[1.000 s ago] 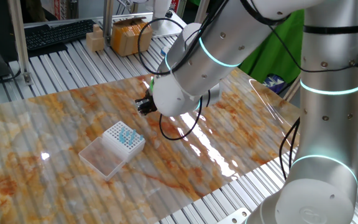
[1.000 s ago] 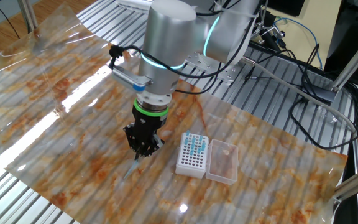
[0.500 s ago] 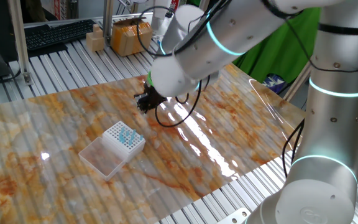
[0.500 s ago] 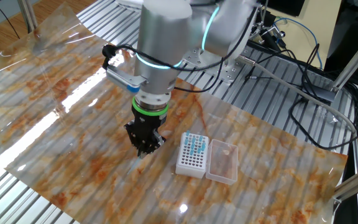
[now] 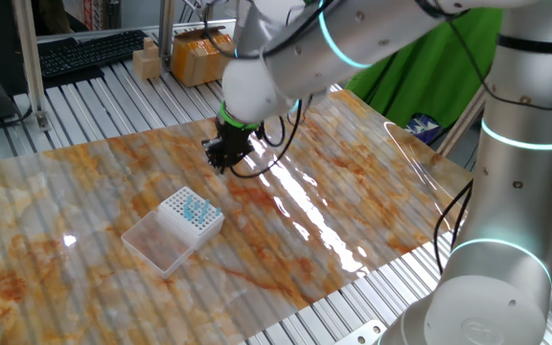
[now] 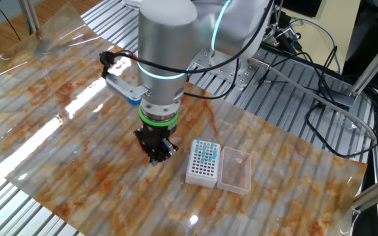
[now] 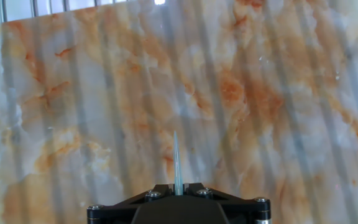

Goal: Insert a medium pipette tip into the holder for medium pipette tips

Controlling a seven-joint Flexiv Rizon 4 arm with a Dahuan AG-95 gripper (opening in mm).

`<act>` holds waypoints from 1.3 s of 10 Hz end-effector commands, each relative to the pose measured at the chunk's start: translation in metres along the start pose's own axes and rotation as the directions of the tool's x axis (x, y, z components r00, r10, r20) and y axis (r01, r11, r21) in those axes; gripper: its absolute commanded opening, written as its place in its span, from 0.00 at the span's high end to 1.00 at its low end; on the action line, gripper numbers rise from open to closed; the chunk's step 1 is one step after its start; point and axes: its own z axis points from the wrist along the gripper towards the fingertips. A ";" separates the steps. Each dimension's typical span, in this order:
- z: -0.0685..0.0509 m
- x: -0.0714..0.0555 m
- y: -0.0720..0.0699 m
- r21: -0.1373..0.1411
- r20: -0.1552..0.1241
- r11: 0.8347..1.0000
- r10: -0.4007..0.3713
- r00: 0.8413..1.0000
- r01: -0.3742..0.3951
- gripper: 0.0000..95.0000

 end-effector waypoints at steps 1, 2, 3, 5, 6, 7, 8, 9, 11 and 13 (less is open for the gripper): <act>-0.007 0.006 0.008 0.009 -0.059 0.999 0.035 0.998 -0.035 1.00; -0.009 0.007 0.010 0.014 -0.073 0.999 0.040 0.997 -0.039 1.00; -0.014 0.010 0.013 0.021 -0.102 0.999 0.050 0.994 -0.048 1.00; -0.019 0.013 0.017 0.032 -0.153 0.998 0.064 0.986 -0.060 1.00; -0.020 0.015 0.017 0.037 -0.175 0.997 0.066 0.982 -0.061 1.00; -0.021 0.019 0.019 0.041 -0.207 0.997 0.078 0.975 -0.071 1.00; -0.023 0.024 0.022 0.041 -0.220 0.995 0.095 0.971 -0.089 1.00; -0.025 0.028 0.024 0.045 -0.239 0.994 0.103 0.965 -0.095 1.00; -0.027 0.032 0.026 0.047 -0.277 0.993 0.119 0.954 -0.110 1.00; -0.031 0.038 0.030 0.050 -0.293 0.991 0.135 0.946 -0.125 1.00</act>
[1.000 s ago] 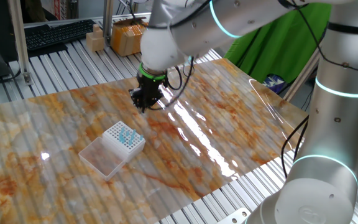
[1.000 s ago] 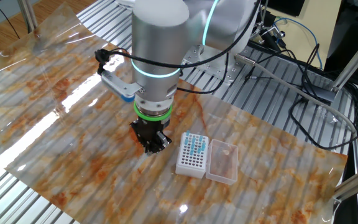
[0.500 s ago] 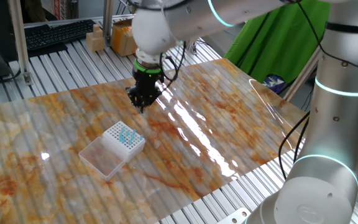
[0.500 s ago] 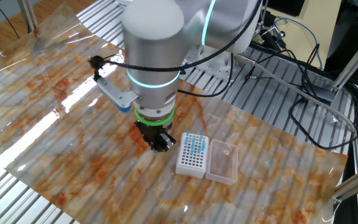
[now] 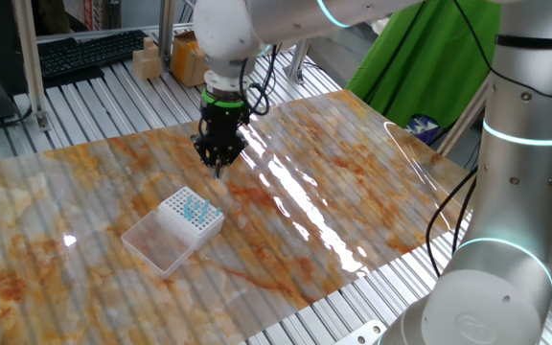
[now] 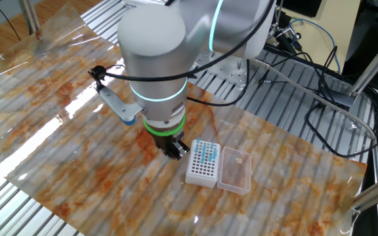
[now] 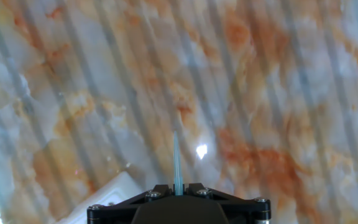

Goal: Insert a medium pipette tip into the holder for medium pipette tips

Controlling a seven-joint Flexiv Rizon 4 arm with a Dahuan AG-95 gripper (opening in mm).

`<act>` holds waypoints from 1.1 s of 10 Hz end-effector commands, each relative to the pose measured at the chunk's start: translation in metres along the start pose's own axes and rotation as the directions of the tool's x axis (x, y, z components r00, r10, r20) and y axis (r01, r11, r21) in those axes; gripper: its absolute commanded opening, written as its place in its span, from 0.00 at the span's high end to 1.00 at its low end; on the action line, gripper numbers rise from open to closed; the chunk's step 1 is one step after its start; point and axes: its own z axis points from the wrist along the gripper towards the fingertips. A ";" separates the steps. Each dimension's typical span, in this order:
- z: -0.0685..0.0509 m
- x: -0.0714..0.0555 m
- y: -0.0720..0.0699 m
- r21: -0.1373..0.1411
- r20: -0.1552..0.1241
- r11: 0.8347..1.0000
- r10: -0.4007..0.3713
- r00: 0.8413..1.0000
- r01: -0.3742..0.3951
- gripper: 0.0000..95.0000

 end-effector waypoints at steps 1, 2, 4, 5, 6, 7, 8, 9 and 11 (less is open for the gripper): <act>-0.004 0.007 0.003 0.001 -0.017 1.000 0.015 1.000 -0.015 1.00; -0.006 0.011 0.005 0.004 -0.035 1.000 0.027 0.999 -0.026 1.00; -0.011 0.019 0.009 0.014 -0.074 0.999 0.049 0.996 -0.048 1.00; -0.013 0.020 0.009 0.014 -0.091 0.998 0.054 0.994 -0.053 1.00; -0.014 0.023 0.010 0.001 -0.117 0.998 0.066 0.991 -0.066 1.00; -0.016 0.027 0.012 0.002 -0.145 0.997 0.076 0.986 -0.076 1.00; -0.017 0.029 0.013 0.004 -0.163 0.996 0.084 0.983 -0.085 1.00; -0.018 0.031 0.014 0.003 -0.179 0.996 0.091 0.980 -0.092 1.00; -0.021 0.037 0.017 -0.003 -0.200 0.994 0.105 0.974 -0.107 1.00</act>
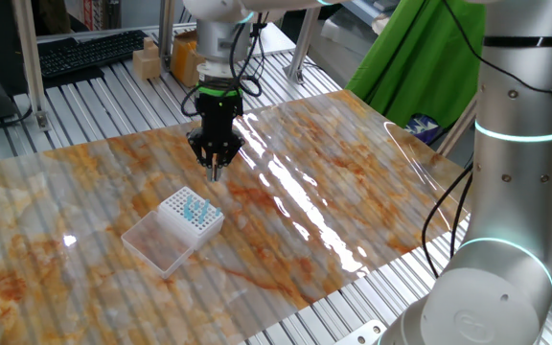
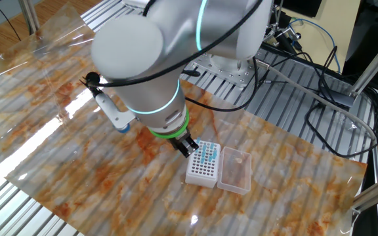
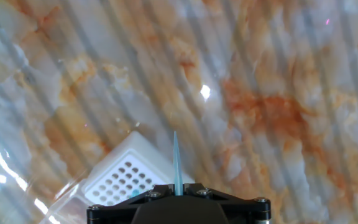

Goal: Insert a medium pipette tip into the holder for medium pipette tips

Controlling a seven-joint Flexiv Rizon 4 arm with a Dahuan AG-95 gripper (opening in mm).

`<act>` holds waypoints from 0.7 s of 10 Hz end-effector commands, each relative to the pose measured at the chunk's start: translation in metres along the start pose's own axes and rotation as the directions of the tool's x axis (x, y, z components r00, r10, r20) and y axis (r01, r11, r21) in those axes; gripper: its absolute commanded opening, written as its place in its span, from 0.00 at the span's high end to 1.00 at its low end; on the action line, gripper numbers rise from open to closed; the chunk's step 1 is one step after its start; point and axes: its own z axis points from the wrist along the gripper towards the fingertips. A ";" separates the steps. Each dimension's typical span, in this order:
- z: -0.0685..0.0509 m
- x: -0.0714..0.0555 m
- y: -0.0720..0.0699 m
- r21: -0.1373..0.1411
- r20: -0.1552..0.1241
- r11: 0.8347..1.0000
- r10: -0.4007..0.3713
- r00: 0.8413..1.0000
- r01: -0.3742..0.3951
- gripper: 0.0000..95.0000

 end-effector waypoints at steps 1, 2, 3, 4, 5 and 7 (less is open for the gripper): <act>-0.001 0.007 0.002 -0.006 -0.020 1.000 0.012 1.000 -0.012 1.00; -0.002 0.010 0.003 -0.014 -0.030 1.000 0.019 0.999 -0.020 1.00; -0.002 0.011 0.003 -0.021 -0.037 0.999 0.024 0.999 -0.025 1.00; -0.003 0.013 0.003 -0.022 -0.049 0.999 0.026 0.998 -0.027 1.00; -0.003 0.014 0.004 -0.024 -0.058 0.999 0.028 0.998 -0.029 1.00; -0.003 0.016 0.004 -0.043 -0.082 0.998 0.036 0.996 -0.039 1.00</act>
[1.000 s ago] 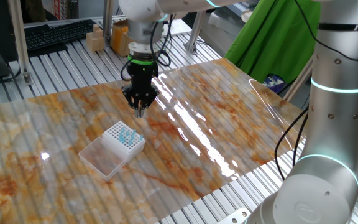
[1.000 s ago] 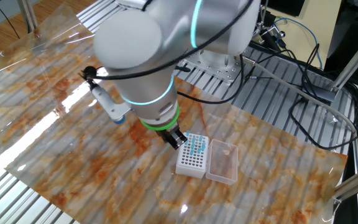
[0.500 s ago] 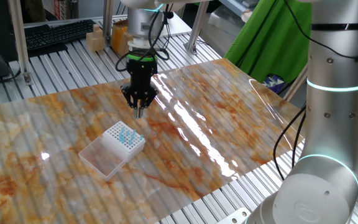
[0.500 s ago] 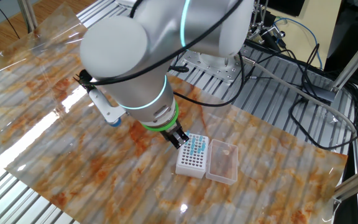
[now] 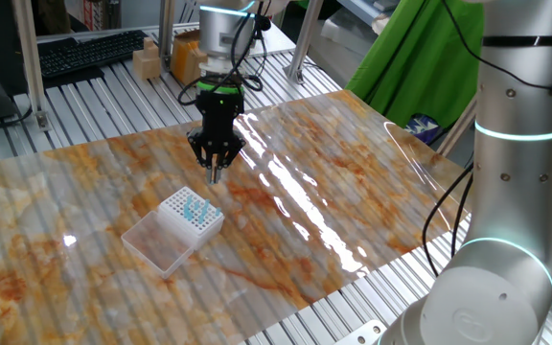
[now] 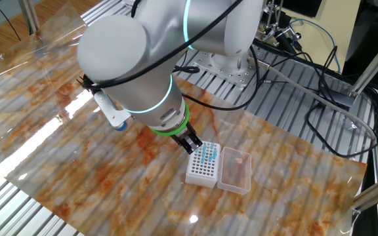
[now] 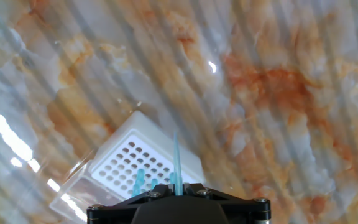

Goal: Insert a medium pipette tip into the holder for medium pipette tips

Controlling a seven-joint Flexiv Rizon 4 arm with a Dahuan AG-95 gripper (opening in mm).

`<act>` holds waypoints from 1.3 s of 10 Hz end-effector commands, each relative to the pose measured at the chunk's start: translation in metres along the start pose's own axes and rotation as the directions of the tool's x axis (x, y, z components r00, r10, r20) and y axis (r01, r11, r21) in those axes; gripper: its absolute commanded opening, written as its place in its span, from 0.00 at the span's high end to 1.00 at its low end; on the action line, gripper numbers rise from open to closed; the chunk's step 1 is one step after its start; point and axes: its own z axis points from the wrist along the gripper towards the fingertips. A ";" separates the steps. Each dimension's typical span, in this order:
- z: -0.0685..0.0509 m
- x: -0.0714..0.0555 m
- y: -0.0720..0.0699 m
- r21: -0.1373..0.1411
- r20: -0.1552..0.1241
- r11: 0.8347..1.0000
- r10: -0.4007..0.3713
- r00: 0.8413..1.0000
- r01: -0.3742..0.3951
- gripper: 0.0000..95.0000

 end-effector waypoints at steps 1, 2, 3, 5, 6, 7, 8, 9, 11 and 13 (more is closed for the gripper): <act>0.000 0.002 0.001 -0.019 -0.023 1.000 0.008 1.000 -0.009 1.00; -0.001 0.003 0.001 -0.018 -0.027 1.000 0.013 1.000 -0.013 1.00; -0.001 0.004 0.001 -0.019 -0.027 1.000 0.016 0.999 -0.016 1.00; -0.003 0.011 0.004 -0.025 -0.032 0.999 0.030 0.999 -0.031 1.00; -0.004 0.014 0.005 -0.031 -0.039 0.999 0.037 0.999 -0.038 1.00; -0.005 0.015 0.006 -0.032 -0.042 0.999 0.039 0.998 -0.040 1.00; -0.006 0.018 0.007 -0.033 -0.046 0.998 0.043 0.998 -0.044 1.00; -0.006 0.019 0.008 -0.037 -0.051 0.998 0.046 0.998 -0.048 1.00; -0.007 0.020 0.009 -0.047 -0.066 0.998 0.048 0.997 -0.051 1.00; -0.007 0.022 0.009 -0.052 -0.076 0.997 0.053 0.996 -0.058 1.00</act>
